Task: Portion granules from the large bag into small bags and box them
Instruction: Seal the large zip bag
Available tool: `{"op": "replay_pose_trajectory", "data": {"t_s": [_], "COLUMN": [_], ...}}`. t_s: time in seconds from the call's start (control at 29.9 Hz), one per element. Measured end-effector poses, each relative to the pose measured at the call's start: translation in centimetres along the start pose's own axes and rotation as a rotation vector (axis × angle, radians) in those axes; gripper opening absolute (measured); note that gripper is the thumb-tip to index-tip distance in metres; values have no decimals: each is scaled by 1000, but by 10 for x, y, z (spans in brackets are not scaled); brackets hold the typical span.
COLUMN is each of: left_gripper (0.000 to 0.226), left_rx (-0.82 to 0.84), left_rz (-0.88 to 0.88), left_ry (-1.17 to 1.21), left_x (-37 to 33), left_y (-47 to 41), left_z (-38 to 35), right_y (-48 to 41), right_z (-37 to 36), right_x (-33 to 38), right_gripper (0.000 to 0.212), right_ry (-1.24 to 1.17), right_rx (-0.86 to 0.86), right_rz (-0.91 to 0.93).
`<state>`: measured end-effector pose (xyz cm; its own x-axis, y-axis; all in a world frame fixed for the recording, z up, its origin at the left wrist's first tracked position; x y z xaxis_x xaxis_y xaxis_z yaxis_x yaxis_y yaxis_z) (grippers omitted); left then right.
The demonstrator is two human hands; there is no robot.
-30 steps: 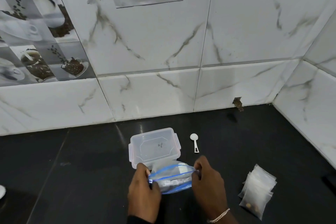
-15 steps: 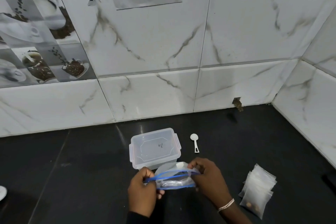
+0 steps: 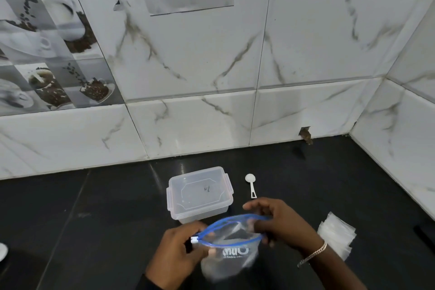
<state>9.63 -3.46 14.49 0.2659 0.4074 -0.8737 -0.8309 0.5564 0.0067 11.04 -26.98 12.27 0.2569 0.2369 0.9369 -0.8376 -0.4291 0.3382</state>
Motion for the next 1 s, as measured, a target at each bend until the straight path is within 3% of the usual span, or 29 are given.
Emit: {"op": "replay_pose_trajectory", "data": {"t_s": [0.1, 0.17, 0.23, 0.3, 0.37, 0.47, 0.5, 0.64, 0.77, 0.8, 0.87, 1.0], "left_gripper": [12, 24, 24, 22, 27, 4, 8, 28, 25, 25, 26, 12], "left_rx": [-165, -189, -196, -224, -289, -341, -347, -389, -404, -392, -370, -370], "left_rz": [22, 25, 28, 25, 11, -20, -30, -33, -21, -23, -33, -98], "left_ry": [174, 304, 370, 385, 429, 481, 478, 403, 330, 295, 230, 76], "left_x": [3, 2, 3, 6, 13, 8, 6, 7, 4, 2, 1, -10], "left_y": [1, 0, -2, -4, -2, -1, -2, 1, 2, 1, 2, 4], "left_z": [11, 14, 14, 16, 16, 16, 14, 17, 14, 11, 5, 2], "right_y": [11, 15, 13, 12, 10, 5, 4, 4, 23, 29, 26, -6], "right_z": [3, 1, 2, 9, 13, 8, 6, 8, 13, 8, -16, -58], "right_x": [17, 23, 22, 19, 12, 3, 2, 2, 29, 46, 74, 87], "right_gripper": [50, 60, 43, 24, 23, 18, 13, 18, 60, 59, 43, 24], "right_ry": [30, 198, 252, 116, -50, -160, -165, -39, 438, 521, 596, 693], "right_rx": [109, 88, -8, -121, -170, -156, -160, -158, -369, -413, -334, -92], "right_rz": [97, 120, 155, 236, 269, 264, 262, 217, 271, 350, 469, 446]}}
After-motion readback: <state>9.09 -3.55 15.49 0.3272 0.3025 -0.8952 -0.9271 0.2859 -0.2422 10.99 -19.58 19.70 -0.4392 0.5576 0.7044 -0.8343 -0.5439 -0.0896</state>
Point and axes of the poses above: each hand's wrist, its own y-axis away from the middle knuckle, its own z-axis out of the back of the hand, x = y × z, the point moved 6 cm from there along -y, towards the middle knuckle, and after that the axes turned 15 degrees about x, right-handed, at the moved point
